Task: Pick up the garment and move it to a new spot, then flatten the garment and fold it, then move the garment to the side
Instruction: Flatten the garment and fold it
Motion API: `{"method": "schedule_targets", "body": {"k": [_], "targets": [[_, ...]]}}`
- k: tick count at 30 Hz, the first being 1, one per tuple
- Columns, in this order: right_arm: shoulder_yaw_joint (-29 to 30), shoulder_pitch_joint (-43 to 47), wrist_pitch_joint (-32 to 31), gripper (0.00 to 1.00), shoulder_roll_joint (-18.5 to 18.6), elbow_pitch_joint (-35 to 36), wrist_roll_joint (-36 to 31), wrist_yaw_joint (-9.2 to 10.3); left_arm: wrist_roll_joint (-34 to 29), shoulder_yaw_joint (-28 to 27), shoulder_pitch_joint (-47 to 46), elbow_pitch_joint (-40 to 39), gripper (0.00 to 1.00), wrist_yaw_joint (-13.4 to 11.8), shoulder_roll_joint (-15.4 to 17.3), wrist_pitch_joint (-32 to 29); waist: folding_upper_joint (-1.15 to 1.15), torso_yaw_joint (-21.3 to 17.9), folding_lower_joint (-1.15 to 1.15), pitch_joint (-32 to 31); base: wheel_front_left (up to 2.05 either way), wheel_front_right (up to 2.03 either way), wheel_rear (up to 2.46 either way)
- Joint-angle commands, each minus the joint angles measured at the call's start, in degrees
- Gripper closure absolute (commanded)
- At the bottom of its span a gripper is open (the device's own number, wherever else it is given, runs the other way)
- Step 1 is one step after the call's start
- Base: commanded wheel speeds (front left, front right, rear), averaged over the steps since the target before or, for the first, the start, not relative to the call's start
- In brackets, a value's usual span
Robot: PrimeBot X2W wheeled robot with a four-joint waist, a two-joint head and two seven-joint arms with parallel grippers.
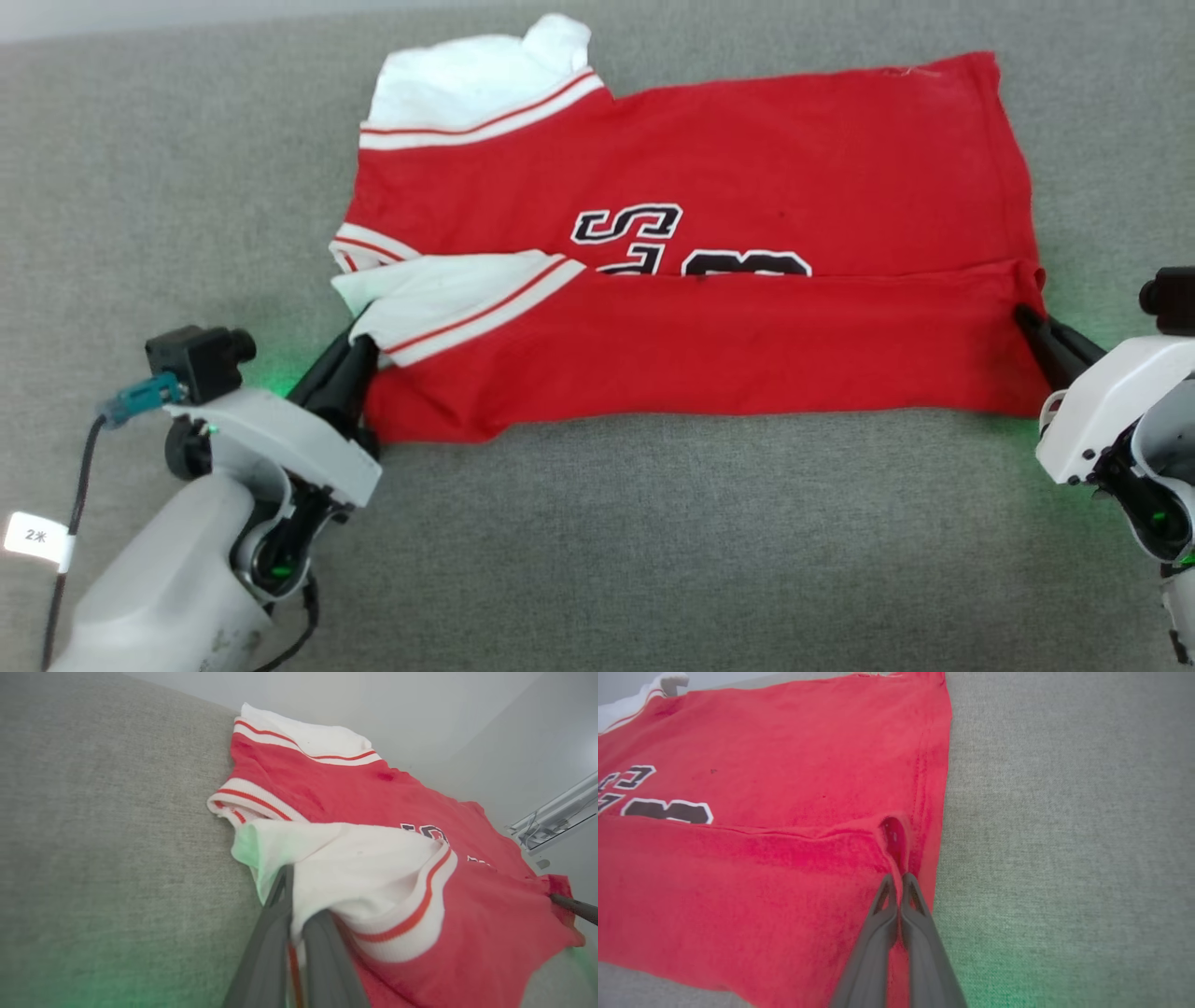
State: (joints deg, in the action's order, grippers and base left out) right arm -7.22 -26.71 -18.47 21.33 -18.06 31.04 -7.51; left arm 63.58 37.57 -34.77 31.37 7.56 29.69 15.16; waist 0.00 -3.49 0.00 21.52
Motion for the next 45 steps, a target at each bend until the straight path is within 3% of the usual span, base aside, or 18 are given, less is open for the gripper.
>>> {"method": "schedule_targets", "body": {"k": [1,7,11,14,20,23,26,31,38,40,41,42,43,44,45], "targets": [[-0.19,-0.72,0.64,0.00,-0.20,-0.53,-0.50,0.05,-0.22,0.79,0.96,1.75,0.00,-0.19,1.21,-0.26,0.00,-0.03,0.00,-1.79,0.00,0.00,0.00],[-0.50,-0.45,2.62,0.00,0.29,-1.47,-0.95,0.05,-5.50,3.92,-2.17,2.48,0.00,-0.15,4.45,-0.23,0.00,-0.01,0.00,-4.98,0.00,0.00,0.00],[0.29,0.89,3.91,0.00,0.03,-1.62,-0.93,0.04,-8.59,6.16,-3.80,0.30,0.00,-1.22,7.52,-4.20,0.00,0.29,0.00,-7.47,0.00,0.00,0.00],[0.38,1.74,3.92,0.00,-0.24,-1.27,-0.93,0.05,-6.87,7.05,-3.75,-2.89,0.00,-2.44,9.48,-11.68,0.00,0.29,0.00,-8.75,0.00,0.00,0.00],[-0.05,3.24,3.50,0.00,-0.97,-0.27,-0.27,0.04,2.92,7.65,-1.61,-12.61,0.00,-7.10,13.55,-32.27,0.00,-0.58,0.00,-9.47,0.00,0.00,0.00],[-0.52,3.71,3.03,0.00,-0.98,0.62,0.14,0.05,6.46,7.37,-0.47,-17.15,0.00,-8.86,15.56,-37.76,0.00,-1.29,0.00,-9.15,0.00,0.00,0.00],[-0.85,3.73,2.43,0.00,-0.75,1.80,0.64,0.04,9.16,7.57,0.37,-18.96,0.00,-9.99,16.26,-41.78,0.00,-2.16,0.00,-8.32,0.00,0.00,0.00],[0.01,2.18,1.88,0.00,-1.04,3.42,0.84,0.04,10.26,8.06,-0.27,-17.03,0.00,-9.77,16.82,-45.09,0.00,-4.08,0.00,-6.44,0.00,0.00,0.00],[0.38,2.12,1.53,0.00,-1.59,4.61,0.69,0.04,12.54,6.94,-1.88,-11.73,0.00,-8.27,13.59,-44.60,0.00,-5.73,0.00,-3.65,0.00,0.00,0.00],[0.53,2.01,1.40,0.00,-1.60,4.74,0.54,0.04,12.33,7.35,-2.20,-10.55,0.15,-7.72,13.06,-44.88,0.00,-5.88,0.00,-3.19,0.00,0.00,0.00],[0.60,2.03,1.38,0.00,-1.61,4.86,0.48,0.04,12.23,7.44,-2.23,-10.09,0.40,-7.30,12.73,-44.77,0.00,-5.89,0.00,-3.08,0.00,0.00,0.00],[0.65,2.08,1.17,0.00,-1.59,4.94,0.40,0.04,12.42,7.47,-2.26,-9.71,0.55,-6.96,12.33,-44.65,0.00,-5.86,0.00,-2.99,0.00,0.00,0.00],[0.59,2.12,0.89,0.00,-1.55,5.02,0.34,0.04,12.57,7.57,-2.31,-9.35,0.78,-6.58,11.89,-44.62,0.00,-5.81,0.00,-2.94,0.00,0.00,0.00],[0.36,2.15,0.53,0.00,-1.42,5.12,0.32,0.04,12.52,7.72,-2.39,-9.10,0.93,-6.12,11.51,-44.62,0.00,-5.70,0.00,-2.94,0.00,0.00,0.00],[0.11,2.19,0.02,0.00,-1.24,5.20,0.41,0.04,12.29,7.85,-2.43,-8.83,1.00,-5.80,11.24,-44.42,0.00,-5.55,0.00,-2.96,0.00,0.00,0.00]]}}
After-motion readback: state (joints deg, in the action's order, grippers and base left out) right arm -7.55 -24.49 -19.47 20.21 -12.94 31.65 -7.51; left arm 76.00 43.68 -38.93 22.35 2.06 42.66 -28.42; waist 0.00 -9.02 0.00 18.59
